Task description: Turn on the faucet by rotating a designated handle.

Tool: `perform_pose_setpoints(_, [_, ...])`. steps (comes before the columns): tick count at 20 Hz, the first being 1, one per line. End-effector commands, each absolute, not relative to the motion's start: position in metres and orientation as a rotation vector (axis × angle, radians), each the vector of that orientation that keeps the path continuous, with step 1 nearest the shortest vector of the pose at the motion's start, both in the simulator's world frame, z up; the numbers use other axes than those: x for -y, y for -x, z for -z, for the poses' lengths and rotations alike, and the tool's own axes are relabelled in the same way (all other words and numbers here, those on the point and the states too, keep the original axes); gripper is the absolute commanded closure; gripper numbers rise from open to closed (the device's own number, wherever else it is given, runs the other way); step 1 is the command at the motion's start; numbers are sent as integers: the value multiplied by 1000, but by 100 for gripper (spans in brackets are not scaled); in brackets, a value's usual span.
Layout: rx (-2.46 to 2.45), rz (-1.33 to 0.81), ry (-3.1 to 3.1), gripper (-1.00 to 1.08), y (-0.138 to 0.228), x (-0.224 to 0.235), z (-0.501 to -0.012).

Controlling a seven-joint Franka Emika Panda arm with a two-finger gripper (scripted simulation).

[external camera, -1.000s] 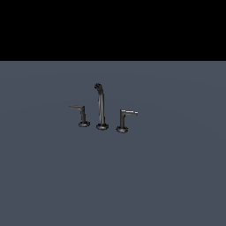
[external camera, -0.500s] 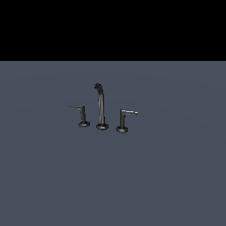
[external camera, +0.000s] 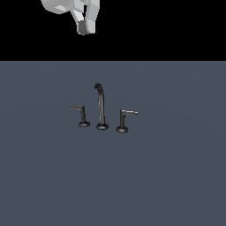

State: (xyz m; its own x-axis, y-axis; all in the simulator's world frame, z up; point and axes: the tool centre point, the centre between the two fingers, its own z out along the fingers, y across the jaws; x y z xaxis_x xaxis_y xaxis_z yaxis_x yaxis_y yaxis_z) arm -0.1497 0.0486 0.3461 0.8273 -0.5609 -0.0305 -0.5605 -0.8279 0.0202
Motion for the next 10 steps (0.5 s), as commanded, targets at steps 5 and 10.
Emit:
perform_pose_setpoints(5, [1162, 49, -2912, 108, 116, -47, -310])
perform_pose_setpoints(10, [1339, 44, -2837, 108, 90, -42, -283])
